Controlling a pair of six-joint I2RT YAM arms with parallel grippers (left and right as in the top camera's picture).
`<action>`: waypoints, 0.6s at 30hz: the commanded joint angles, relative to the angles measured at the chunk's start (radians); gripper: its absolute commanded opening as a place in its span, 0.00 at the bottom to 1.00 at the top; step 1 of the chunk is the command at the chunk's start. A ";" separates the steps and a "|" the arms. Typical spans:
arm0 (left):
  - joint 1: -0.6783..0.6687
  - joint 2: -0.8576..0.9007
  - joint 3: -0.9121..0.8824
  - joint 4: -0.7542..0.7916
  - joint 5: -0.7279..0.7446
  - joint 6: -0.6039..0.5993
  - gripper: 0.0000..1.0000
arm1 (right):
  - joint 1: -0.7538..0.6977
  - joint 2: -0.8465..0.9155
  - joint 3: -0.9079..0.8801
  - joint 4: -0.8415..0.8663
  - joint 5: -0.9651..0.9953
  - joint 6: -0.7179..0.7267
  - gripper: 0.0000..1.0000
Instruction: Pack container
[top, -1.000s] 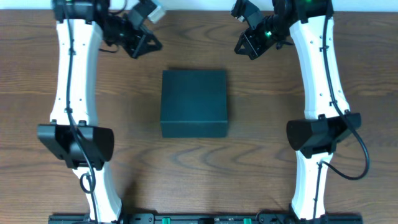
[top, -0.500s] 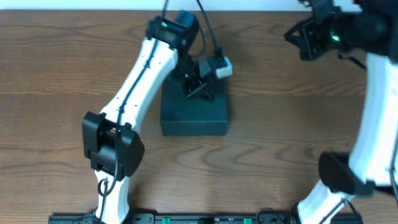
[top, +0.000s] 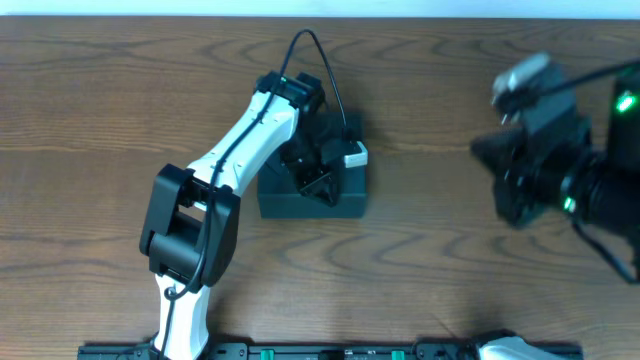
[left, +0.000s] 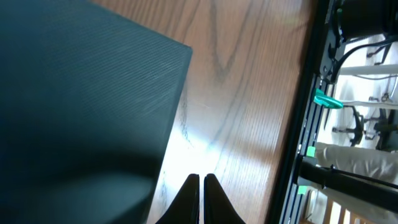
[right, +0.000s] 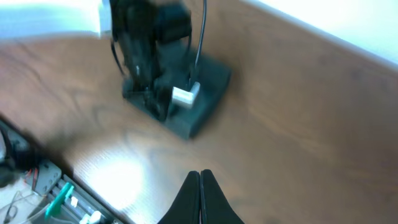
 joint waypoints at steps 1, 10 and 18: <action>-0.033 -0.021 -0.015 0.032 -0.066 -0.057 0.06 | 0.023 -0.098 -0.255 -0.003 0.009 0.030 0.01; -0.060 -0.037 -0.016 0.046 -0.092 -0.106 0.06 | 0.024 -0.417 -0.977 0.298 -0.209 0.053 0.02; -0.057 -0.187 -0.016 0.127 -0.228 -0.181 0.06 | 0.024 -0.580 -1.352 0.497 -0.255 0.104 0.02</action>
